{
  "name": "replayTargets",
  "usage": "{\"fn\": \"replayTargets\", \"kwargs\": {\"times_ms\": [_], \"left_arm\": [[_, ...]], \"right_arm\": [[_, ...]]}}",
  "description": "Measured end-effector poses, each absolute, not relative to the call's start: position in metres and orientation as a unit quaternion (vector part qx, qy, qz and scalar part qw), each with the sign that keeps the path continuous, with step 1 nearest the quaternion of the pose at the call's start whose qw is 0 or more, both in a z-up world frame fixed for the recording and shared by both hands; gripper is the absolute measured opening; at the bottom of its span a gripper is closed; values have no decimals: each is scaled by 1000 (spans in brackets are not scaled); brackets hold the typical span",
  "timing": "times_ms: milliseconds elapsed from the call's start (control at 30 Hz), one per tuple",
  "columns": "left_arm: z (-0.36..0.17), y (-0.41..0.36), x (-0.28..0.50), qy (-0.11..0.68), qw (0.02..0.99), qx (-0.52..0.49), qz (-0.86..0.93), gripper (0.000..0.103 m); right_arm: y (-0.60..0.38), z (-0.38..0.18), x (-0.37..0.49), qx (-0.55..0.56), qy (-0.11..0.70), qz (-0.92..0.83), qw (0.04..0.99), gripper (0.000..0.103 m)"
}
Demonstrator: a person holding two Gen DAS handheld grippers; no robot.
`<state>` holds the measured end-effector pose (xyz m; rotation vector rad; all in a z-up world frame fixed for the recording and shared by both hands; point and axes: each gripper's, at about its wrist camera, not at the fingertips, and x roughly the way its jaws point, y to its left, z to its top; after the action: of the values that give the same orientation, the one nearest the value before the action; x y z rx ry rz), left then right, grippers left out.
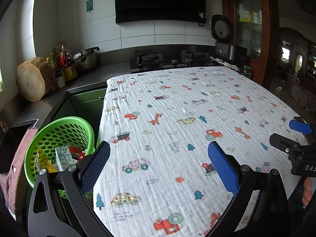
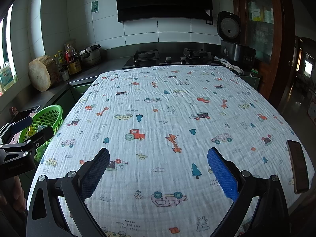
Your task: Collect trash
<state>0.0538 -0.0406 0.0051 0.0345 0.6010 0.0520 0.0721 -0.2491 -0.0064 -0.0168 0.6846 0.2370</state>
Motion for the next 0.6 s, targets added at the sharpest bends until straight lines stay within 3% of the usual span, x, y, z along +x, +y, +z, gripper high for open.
{"fn": "replayTargets", "kwargs": {"times_ms": [600], "left_arm": [[6, -43, 52, 291, 956, 16, 21, 98]], "right_arm": [[-251, -6, 72, -8, 334, 114, 936, 96]]}}
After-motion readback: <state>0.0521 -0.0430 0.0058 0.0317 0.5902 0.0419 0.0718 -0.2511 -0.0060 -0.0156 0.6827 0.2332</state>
